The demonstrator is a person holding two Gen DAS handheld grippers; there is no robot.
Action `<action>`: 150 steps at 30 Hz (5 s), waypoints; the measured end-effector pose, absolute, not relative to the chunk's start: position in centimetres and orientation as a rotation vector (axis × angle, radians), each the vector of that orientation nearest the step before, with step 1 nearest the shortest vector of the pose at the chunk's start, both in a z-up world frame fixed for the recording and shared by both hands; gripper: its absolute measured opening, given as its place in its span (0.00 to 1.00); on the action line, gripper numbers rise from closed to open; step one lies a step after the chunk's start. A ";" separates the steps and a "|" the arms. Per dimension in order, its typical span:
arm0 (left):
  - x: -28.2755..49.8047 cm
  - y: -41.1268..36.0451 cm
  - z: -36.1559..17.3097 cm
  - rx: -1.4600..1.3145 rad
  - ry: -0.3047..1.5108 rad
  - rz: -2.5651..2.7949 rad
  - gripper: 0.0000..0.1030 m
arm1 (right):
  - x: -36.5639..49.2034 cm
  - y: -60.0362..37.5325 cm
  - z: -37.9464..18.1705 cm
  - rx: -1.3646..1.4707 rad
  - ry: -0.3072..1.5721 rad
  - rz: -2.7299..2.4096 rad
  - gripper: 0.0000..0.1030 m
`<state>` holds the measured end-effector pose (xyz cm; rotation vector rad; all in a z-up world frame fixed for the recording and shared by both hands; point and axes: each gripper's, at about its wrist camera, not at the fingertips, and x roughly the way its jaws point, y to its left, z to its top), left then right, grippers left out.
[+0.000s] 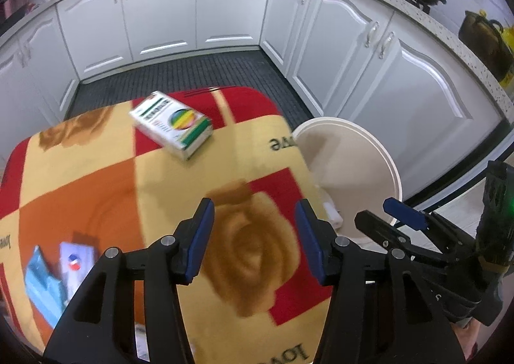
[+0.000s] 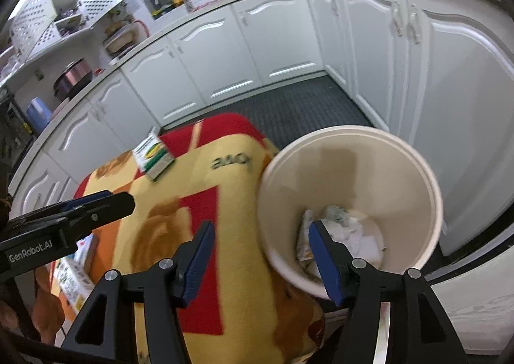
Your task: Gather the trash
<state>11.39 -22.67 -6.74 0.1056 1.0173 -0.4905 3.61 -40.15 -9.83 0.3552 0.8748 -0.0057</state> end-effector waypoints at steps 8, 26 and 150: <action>10.5 -15.2 -6.5 0.079 1.041 -0.408 0.50 | 4.2 -34.5 -10.1 0.320 0.932 0.151 0.62; 9.0 3.7 -8.9 -0.164 1.145 -0.160 0.54 | 4.9 -17.1 -11.5 0.014 1.010 0.591 0.78; 14.7 -37.6 -14.0 0.071 1.141 -0.651 0.04 | 6.3 -50.6 -16.7 0.380 0.997 -0.160 0.55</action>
